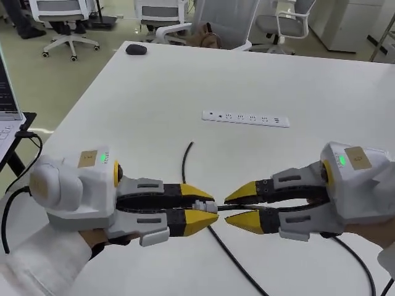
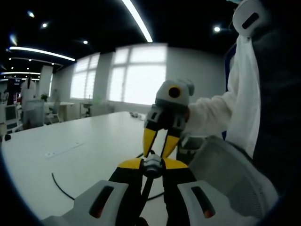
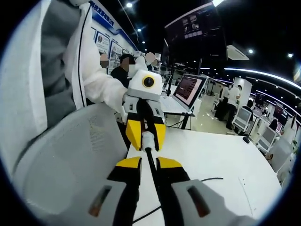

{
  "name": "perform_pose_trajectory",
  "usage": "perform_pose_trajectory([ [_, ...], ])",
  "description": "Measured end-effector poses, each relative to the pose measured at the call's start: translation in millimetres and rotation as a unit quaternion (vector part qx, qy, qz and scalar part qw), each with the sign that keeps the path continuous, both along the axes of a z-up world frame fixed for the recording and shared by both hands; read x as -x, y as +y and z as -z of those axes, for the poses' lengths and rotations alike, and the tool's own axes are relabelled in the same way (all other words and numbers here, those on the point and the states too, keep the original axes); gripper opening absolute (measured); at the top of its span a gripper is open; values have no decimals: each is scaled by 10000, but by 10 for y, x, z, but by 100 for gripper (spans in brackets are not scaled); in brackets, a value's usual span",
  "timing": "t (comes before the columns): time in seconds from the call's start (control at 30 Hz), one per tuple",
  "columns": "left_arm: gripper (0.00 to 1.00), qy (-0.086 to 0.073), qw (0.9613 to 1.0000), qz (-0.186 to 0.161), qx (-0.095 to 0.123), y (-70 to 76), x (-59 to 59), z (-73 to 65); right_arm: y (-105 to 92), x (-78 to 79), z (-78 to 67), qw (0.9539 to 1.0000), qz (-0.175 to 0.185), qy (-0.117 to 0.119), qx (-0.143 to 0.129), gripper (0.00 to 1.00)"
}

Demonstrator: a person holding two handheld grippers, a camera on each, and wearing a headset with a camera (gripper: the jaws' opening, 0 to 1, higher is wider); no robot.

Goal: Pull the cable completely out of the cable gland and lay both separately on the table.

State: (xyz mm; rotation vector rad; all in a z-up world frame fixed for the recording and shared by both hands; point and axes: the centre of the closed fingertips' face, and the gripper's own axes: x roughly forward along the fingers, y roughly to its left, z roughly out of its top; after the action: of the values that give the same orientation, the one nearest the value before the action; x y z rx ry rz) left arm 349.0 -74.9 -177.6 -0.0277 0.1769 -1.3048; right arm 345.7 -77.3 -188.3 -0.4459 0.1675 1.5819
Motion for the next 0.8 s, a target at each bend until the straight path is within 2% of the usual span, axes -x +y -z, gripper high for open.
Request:
perform_pose_trajectory([
  [0.17, 17, 4, 10000, 49, -14, -32, 19, 8, 42, 16, 17, 10000, -50, 12, 47, 6],
  [0.33, 17, 50, 10000, -78, 21, -22, -15, -8, 55, 10, -22, 9998, 34, 129, -126, 4],
  [0.4, 18, -21, 9999, -104, -9, -25, -28, 2, 60, 4, -39, 9996, 82, 182, -174, 3],
  [0.63, 18, -42, 9999, -53, -120, -56, -9, 32, 40, 9, -46, 9994, 102, 253, -221, 3],
  [0.77, 17, -7, 10000, -65, -68, -60, -14, 14, 30, 2, -69, 9988, 154, 329, -329, 3],
  [0.8, 17, -53, 9999, -68, -76, -61, -17, 9, 29, 0, -69, 9987, 161, 336, -338, 3],
])
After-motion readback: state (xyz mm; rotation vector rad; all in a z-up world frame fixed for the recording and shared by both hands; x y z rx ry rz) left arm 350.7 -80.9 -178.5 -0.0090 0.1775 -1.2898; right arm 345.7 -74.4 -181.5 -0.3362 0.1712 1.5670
